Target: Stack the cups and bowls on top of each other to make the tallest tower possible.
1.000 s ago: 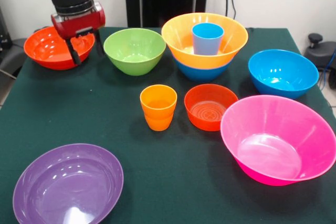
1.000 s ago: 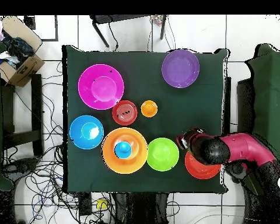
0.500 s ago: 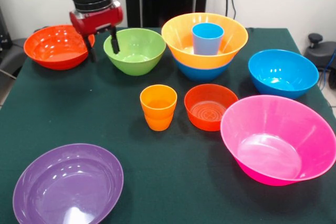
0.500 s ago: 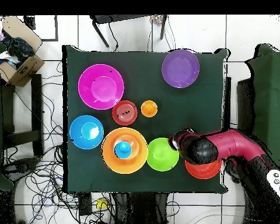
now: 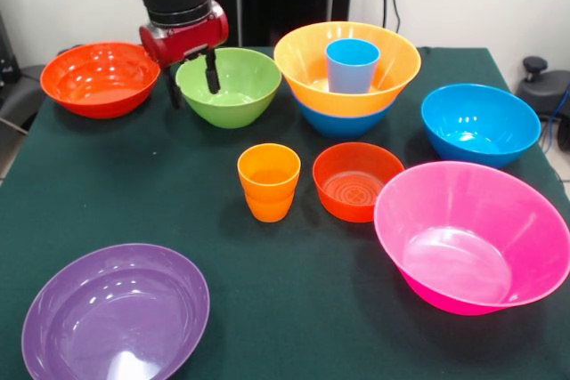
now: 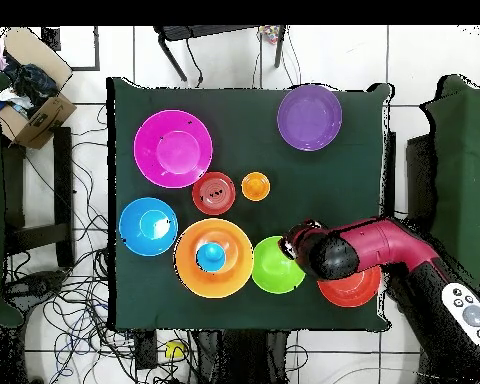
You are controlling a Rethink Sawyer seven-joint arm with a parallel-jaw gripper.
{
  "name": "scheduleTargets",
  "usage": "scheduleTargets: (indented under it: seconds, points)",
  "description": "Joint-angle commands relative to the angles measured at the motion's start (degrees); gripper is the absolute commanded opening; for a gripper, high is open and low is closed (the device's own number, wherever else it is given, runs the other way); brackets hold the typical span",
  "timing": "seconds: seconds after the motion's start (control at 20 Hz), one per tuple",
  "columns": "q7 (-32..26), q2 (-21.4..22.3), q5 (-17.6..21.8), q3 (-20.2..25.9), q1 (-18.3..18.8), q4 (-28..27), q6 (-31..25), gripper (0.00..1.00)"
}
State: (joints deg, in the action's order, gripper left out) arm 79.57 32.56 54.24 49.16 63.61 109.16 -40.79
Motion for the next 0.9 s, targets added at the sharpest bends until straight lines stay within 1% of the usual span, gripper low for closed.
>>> scheduleTargets:
  seconds: [0.05,0.25,0.6,0.9]
  points:
    - [-1.84,-2.05,5.11,-5.34,-3.08,2.00,3.21,1.00]
    - [-1.07,-2.99,5.62,-6.49,-4.08,1.22,3.31,1.00]
    - [-0.59,-2.87,4.37,-7.49,-4.50,1.54,2.99,1.00]
    - [-0.62,-4.19,5.47,-8.58,-4.99,1.56,4.11,1.00]
